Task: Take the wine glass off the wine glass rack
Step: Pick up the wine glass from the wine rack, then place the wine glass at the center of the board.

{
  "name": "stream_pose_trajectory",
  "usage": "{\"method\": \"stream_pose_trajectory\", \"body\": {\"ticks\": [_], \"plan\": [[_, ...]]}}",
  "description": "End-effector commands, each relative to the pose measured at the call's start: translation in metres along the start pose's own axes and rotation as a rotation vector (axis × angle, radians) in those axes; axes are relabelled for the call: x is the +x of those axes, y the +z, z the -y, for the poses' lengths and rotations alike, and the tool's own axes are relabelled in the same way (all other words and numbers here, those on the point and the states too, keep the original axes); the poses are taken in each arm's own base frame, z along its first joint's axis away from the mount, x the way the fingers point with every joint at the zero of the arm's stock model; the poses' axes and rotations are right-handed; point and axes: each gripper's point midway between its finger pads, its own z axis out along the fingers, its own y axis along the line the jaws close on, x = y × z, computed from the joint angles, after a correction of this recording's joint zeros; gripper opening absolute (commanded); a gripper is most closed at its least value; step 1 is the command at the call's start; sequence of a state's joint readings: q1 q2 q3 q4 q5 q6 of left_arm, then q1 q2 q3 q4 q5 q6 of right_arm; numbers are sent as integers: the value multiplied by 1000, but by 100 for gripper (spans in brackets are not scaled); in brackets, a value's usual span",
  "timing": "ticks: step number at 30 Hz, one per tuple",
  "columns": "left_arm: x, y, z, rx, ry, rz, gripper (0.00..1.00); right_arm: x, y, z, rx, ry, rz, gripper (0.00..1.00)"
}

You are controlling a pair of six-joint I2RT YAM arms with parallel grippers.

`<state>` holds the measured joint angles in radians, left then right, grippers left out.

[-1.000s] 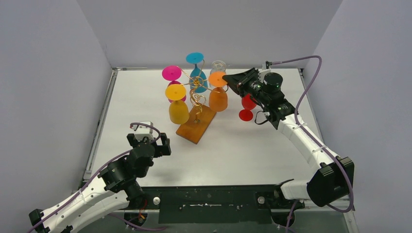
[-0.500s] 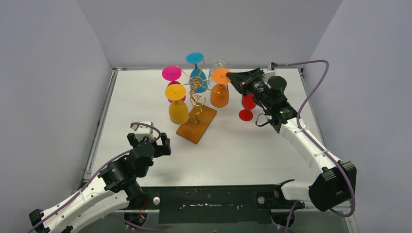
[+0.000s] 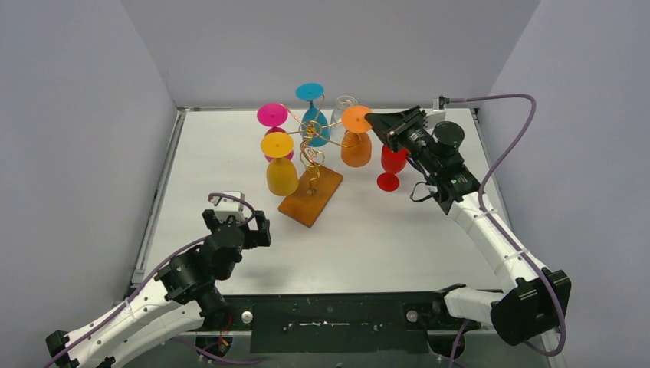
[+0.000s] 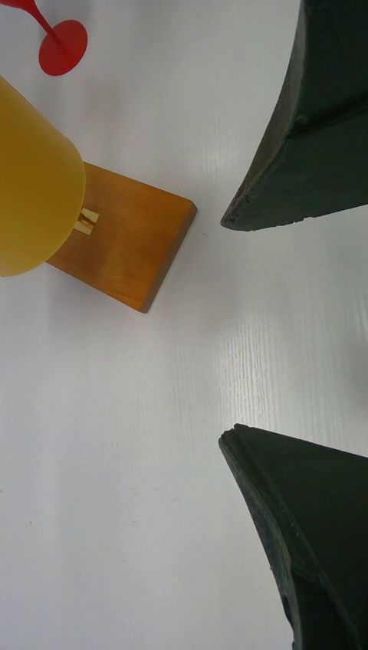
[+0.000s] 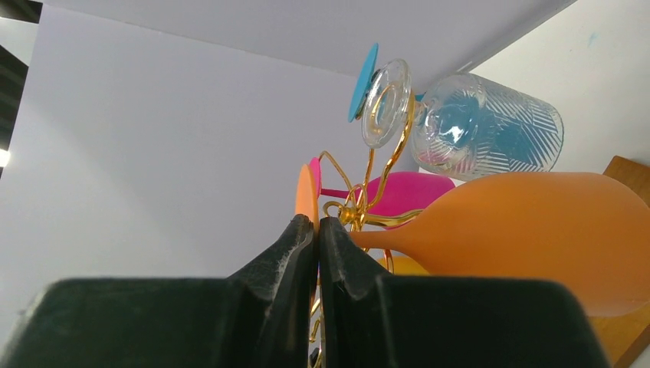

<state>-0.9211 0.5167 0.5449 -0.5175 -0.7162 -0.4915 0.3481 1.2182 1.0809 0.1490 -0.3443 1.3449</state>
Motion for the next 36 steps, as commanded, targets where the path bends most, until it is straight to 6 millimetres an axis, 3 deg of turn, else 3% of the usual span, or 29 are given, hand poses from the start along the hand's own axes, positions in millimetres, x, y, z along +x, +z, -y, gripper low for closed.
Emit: {"method": "stream_pose_trajectory", "body": {"ticks": [1, 8, 12, 14, 19, 23, 28, 33, 36], "plan": [[-11, 1, 8, 31, -25, 35, 97, -10, -16, -26, -72, -46, 33, 0], [-9, 1, 18, 83, -7, 21, 97, -43, -25, -32, -8, -204, 87, 0], [-9, -1, 24, 120, 0, 8, 97, -37, -34, -32, -21, -228, 41, 0], [-9, -5, 34, 181, 10, 2, 97, -36, -39, -40, -60, -276, 16, 0], [-10, -14, 57, 322, 30, -20, 97, -33, -59, -37, -29, -384, -52, 0], [-14, -30, 85, 498, -8, -24, 97, -16, -80, -32, -36, -452, -101, 0], [-16, -62, 111, 688, -190, -77, 97, 7, -110, -14, -14, -538, -171, 0], [-48, -87, 119, 792, -362, -10, 97, 41, -131, -23, -159, -537, -270, 0], [-64, -94, 126, 840, -437, 22, 94, 54, -139, -15, -163, -506, -293, 0]]}}
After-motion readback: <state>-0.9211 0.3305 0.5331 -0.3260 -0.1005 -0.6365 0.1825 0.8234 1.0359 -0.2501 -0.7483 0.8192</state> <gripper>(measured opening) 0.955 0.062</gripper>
